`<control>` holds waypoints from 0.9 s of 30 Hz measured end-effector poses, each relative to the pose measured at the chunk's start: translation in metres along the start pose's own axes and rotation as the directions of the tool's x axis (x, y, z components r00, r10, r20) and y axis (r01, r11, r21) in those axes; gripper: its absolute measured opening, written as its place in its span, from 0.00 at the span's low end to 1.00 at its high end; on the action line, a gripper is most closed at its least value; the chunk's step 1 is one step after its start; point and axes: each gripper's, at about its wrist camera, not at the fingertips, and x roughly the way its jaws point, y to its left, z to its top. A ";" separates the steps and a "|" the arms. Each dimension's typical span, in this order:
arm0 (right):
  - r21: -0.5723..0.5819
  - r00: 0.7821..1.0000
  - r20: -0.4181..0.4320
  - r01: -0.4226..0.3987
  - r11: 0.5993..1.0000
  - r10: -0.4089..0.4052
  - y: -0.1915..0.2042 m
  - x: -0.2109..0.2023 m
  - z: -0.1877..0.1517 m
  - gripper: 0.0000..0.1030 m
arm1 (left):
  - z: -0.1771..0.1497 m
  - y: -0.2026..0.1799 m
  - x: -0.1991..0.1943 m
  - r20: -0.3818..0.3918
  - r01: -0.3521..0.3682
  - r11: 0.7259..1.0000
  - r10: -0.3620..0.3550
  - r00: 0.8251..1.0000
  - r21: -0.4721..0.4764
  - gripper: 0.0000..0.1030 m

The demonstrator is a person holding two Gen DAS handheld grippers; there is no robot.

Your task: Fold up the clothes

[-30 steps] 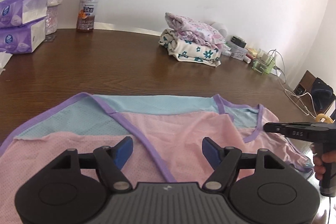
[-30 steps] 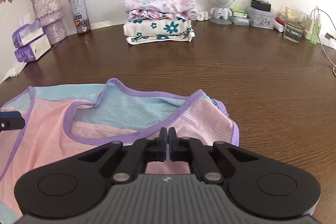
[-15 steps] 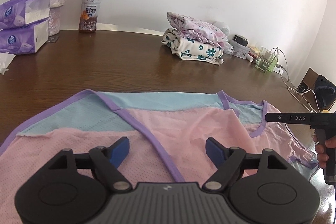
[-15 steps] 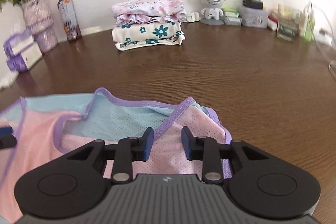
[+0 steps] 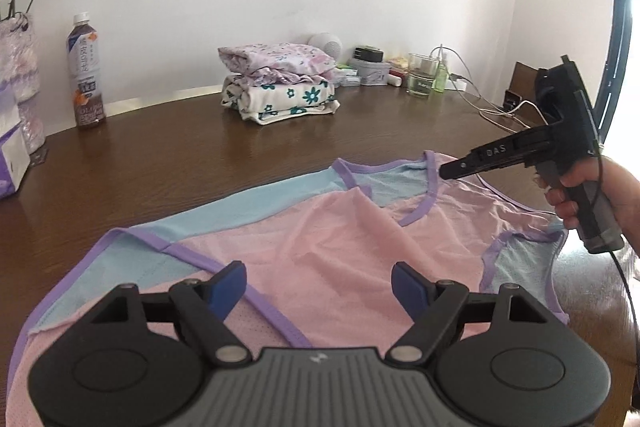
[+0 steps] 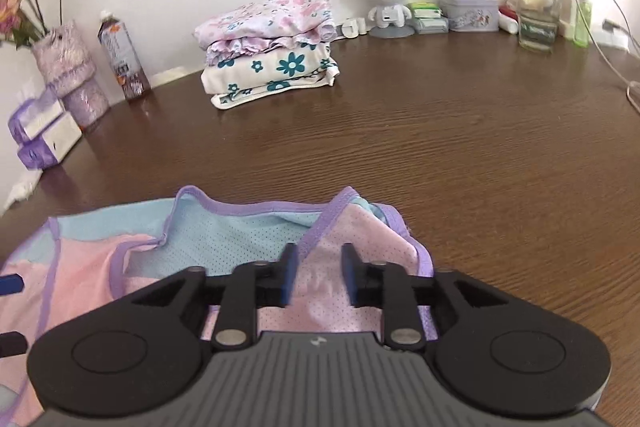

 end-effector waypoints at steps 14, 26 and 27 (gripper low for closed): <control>-0.028 0.994 0.024 0.105 0.994 -0.104 -0.006 -0.004 0.011 0.01 | -0.012 0.007 0.016 -0.073 -0.026 0.999 0.024 0.997 -0.024 0.77; -0.010 0.991 0.050 0.121 0.993 -0.121 -0.012 -0.008 0.013 0.35 | -0.013 0.002 0.017 -0.073 -0.046 0.999 0.047 0.996 0.006 0.78; -0.011 0.993 0.049 0.112 0.994 -0.112 -0.012 -0.007 0.014 0.36 | -0.013 0.002 0.017 -0.073 -0.047 0.999 0.047 0.996 0.008 0.78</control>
